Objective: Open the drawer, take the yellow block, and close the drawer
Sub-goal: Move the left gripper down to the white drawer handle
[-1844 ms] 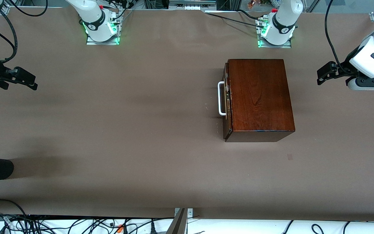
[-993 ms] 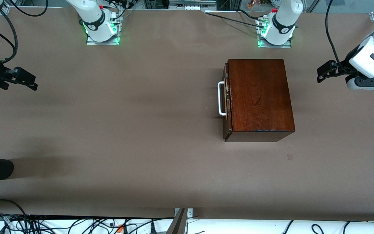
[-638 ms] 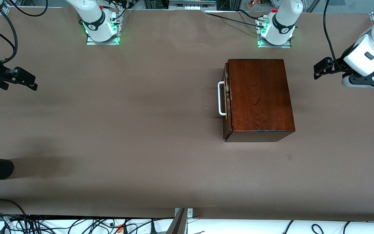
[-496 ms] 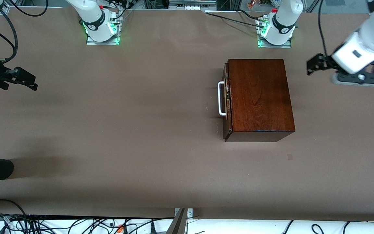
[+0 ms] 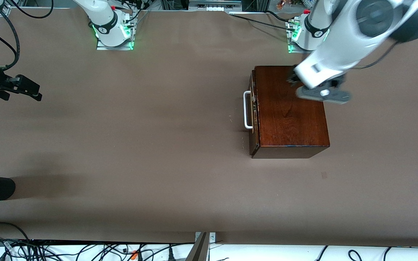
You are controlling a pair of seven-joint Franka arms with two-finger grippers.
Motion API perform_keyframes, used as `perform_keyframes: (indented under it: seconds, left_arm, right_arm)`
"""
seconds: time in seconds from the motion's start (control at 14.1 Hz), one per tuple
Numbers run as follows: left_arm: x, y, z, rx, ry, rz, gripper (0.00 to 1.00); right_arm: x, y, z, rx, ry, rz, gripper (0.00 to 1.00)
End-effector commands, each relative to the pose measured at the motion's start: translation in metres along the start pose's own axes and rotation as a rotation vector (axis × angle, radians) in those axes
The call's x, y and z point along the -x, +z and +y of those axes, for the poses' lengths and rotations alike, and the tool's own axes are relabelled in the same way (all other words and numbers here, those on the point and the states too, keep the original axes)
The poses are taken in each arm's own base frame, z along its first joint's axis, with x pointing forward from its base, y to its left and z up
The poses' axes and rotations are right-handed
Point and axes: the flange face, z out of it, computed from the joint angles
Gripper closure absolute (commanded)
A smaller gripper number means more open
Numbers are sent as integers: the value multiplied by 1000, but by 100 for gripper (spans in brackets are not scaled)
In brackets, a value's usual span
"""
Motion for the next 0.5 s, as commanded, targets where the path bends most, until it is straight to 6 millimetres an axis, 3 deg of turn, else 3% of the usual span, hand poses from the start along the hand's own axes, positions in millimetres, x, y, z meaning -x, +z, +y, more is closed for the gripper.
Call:
perform_keyframes:
  seconds: [0.0,0.28,0.43]
  left_arm:
    - [-17,22,57,28,-36,22,0]
    - [-22,72,113,-48,-6,42,0]
    - [-16,100,148,-134,7,64,0]
  right_arm:
    - [4,-4,1,-2,2,11,0]
    - [4,-4,0,-2,0,11,0]
    - [4,-4,1,-2,2,11,0]
